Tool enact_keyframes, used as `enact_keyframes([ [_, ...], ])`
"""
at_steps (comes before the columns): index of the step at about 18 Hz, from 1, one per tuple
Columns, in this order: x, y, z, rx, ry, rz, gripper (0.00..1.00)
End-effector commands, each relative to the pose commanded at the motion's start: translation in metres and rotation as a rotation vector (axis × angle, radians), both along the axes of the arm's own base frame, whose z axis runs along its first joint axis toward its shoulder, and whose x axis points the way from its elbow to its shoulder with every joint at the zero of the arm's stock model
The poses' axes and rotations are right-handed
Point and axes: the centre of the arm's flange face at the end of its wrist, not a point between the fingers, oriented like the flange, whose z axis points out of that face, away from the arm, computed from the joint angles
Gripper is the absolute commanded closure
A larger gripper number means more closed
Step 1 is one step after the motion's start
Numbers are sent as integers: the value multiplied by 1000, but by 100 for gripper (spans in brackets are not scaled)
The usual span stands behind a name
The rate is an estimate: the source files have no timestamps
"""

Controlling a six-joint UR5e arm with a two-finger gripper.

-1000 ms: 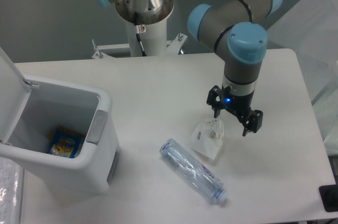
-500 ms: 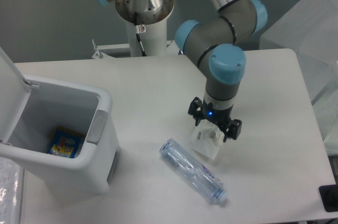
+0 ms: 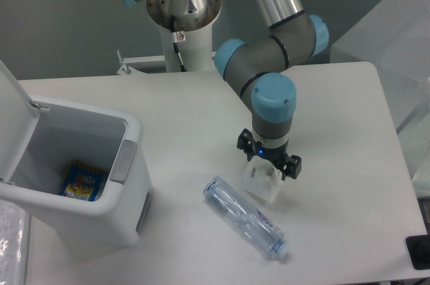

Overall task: Place the trash in the trash can
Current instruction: 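Move the gripper down over the crumpled white tissue, then lower the gripper and close it on the white tissue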

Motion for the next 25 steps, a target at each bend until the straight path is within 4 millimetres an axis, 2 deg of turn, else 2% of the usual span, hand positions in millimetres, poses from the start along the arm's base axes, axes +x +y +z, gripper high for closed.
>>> enact_keyframes([
  [8, 6, 4, -19, -66, 13, 5, 1],
  [10, 13, 11, -20, -81, 24, -7, 16],
  [15, 12, 12, -19, -76, 28, 18, 62],
  [16, 12, 12, -17, -73, 31, 28, 68],
  [18, 11, 13, -16, -70, 33, 28, 72],
  [25, 9, 14, -6, -53, 40, 25, 74],
])
